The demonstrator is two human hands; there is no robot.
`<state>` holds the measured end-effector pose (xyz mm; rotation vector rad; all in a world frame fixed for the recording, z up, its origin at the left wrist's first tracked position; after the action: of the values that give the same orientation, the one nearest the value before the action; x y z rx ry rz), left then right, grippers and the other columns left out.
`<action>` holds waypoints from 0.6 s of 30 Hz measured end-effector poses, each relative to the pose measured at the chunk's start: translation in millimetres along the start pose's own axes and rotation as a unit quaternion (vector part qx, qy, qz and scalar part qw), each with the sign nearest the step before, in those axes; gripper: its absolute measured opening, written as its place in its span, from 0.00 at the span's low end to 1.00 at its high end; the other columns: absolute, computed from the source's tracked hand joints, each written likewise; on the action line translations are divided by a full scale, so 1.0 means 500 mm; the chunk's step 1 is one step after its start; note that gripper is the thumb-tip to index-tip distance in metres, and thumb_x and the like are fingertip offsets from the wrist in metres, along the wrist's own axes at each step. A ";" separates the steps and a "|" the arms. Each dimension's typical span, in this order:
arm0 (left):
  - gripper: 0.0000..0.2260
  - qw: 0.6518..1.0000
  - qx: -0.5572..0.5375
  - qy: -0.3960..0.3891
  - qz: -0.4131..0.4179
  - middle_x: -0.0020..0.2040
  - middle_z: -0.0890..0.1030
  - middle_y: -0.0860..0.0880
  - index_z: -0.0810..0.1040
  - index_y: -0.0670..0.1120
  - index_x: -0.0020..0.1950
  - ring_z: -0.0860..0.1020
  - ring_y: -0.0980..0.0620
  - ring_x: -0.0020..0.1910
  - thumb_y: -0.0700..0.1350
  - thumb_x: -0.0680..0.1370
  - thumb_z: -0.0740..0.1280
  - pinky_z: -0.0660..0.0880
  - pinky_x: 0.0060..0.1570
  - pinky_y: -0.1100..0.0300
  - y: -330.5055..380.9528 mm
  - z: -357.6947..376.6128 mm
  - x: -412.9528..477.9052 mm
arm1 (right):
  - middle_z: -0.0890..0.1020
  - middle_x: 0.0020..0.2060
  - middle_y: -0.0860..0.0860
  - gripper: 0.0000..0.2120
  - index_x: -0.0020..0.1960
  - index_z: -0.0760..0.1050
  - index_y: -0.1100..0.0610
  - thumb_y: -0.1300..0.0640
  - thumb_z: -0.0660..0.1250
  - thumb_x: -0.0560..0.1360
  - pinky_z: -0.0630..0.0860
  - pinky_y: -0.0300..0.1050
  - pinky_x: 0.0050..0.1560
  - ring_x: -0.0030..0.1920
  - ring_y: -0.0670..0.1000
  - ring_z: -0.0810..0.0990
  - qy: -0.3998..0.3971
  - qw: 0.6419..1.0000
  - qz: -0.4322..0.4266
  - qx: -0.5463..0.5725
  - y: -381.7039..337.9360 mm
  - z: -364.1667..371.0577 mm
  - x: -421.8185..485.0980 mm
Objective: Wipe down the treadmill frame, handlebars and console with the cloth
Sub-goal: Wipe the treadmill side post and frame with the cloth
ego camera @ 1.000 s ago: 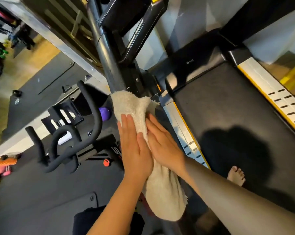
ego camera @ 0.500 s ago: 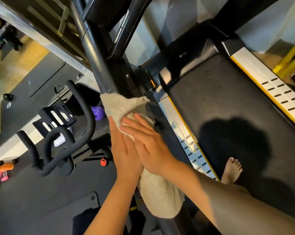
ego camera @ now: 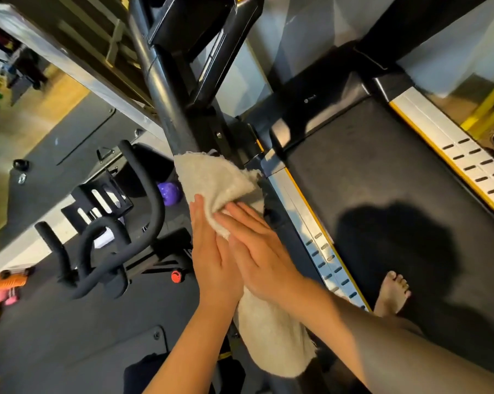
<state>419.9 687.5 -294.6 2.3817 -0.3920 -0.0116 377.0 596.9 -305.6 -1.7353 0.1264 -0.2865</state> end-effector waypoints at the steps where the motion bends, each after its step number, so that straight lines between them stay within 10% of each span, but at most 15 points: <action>1: 0.22 1.000 0.002 0.001 -0.002 0.79 0.61 0.49 0.60 0.47 0.79 0.57 0.52 0.79 0.47 0.85 0.55 0.60 0.75 0.46 -0.001 -0.001 0.001 | 0.63 0.75 0.49 0.22 0.74 0.65 0.55 0.55 0.50 0.81 0.52 0.43 0.76 0.77 0.46 0.54 -0.011 0.998 -0.038 -0.052 0.005 0.001 0.013; 7: 0.20 0.993 0.101 -0.015 0.054 0.73 0.70 0.41 0.67 0.45 0.74 0.68 0.43 0.73 0.50 0.83 0.57 0.68 0.70 0.43 -0.002 -0.001 0.003 | 0.56 0.78 0.51 0.25 0.77 0.60 0.56 0.52 0.49 0.81 0.51 0.53 0.77 0.78 0.52 0.45 -0.062 0.984 -0.111 -0.125 0.015 0.003 0.026; 13: 0.24 0.999 0.052 -0.001 0.007 0.81 0.52 0.50 0.53 0.44 0.81 0.47 0.57 0.80 0.48 0.85 0.48 0.49 0.78 0.54 0.012 0.003 -0.010 | 0.48 0.77 0.35 0.19 0.69 0.42 0.28 0.41 0.45 0.82 0.48 0.45 0.77 0.75 0.36 0.47 -0.082 0.978 0.158 0.109 0.034 0.009 -0.014; 18: 0.26 0.991 0.100 -0.034 0.085 0.81 0.50 0.47 0.56 0.44 0.80 0.44 0.52 0.80 0.46 0.82 0.47 0.41 0.78 0.52 0.024 0.007 -0.006 | 0.60 0.69 0.29 0.25 0.69 0.53 0.30 0.32 0.49 0.73 0.58 0.39 0.73 0.63 0.21 0.60 -0.037 0.966 0.213 0.141 0.060 0.024 -0.102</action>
<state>413.4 677.5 -289.8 2.5402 -0.6554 0.0270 333.6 615.2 -343.2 -1.3914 0.3808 0.0761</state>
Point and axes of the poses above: each hand's wrist, its own x-axis towards the middle knuckle, its own z-axis out of the palm, y = z × x, the point moved 1 cm from there along x, towards the middle knuckle
